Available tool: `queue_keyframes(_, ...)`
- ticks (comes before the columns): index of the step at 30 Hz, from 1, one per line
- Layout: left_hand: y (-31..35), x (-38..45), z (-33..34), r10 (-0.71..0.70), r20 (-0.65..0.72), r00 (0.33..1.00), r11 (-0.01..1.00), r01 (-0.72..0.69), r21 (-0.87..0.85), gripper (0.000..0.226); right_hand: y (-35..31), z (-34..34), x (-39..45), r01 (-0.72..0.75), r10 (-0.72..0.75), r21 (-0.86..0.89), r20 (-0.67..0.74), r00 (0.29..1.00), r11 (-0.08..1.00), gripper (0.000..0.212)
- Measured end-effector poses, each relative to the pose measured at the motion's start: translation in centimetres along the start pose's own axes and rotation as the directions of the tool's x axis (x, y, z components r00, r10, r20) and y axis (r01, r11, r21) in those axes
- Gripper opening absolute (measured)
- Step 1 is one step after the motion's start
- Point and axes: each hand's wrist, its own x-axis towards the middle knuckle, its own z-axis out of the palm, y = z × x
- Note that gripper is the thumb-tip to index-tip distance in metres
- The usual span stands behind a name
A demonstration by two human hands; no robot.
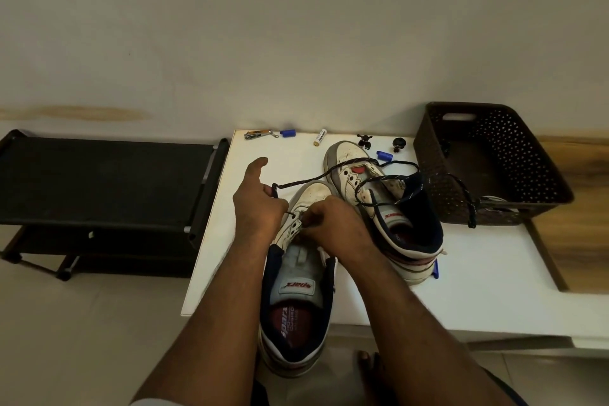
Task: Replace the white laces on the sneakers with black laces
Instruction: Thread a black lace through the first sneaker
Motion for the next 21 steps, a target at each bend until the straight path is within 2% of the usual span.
queue_keyframes(15, 0.19, -0.22, 0.42, 0.085, 0.029, 0.996, 0.984, -0.088, 0.156, 0.085, 0.45, 0.29, 0.30, -0.003, 0.004, 0.035, -0.003, 1.000, 0.999, 0.019)
queue_keyframes(21, -0.22, 0.05, 0.44, -0.001, 0.100, 0.995, 0.994, -0.009, 0.107, 0.088, 0.45, 0.21, 0.30, 0.011, -0.011, 0.034, -0.010, 1.000, 0.999, 0.020)
